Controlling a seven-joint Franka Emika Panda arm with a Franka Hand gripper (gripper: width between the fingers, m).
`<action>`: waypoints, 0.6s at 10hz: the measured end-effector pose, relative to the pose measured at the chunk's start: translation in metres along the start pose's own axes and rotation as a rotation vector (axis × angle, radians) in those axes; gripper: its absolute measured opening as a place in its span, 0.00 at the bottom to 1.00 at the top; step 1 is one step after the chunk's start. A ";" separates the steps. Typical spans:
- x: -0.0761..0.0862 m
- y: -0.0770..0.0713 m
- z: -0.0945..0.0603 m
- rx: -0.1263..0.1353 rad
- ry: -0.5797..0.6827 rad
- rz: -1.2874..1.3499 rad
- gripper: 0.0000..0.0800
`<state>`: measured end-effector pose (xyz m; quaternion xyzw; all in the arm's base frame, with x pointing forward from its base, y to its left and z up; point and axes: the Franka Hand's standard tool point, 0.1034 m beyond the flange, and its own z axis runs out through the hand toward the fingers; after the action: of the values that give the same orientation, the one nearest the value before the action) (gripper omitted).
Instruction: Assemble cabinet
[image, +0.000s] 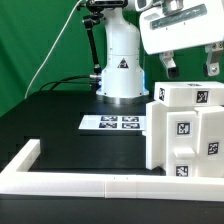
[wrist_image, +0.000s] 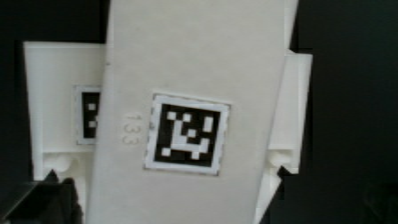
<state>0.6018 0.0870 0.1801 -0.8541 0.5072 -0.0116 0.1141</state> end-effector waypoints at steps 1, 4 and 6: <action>0.000 0.000 0.000 0.000 0.000 -0.001 1.00; 0.009 -0.005 0.001 -0.031 -0.035 -0.388 1.00; 0.009 -0.013 0.004 -0.062 -0.069 -0.571 1.00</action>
Offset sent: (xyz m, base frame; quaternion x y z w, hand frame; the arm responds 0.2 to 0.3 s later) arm 0.0229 0.0000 0.0026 -0.0204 -0.0649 -0.3581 0.9312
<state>0.6181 0.0863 0.1784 -0.9653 0.2423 0.0013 0.0971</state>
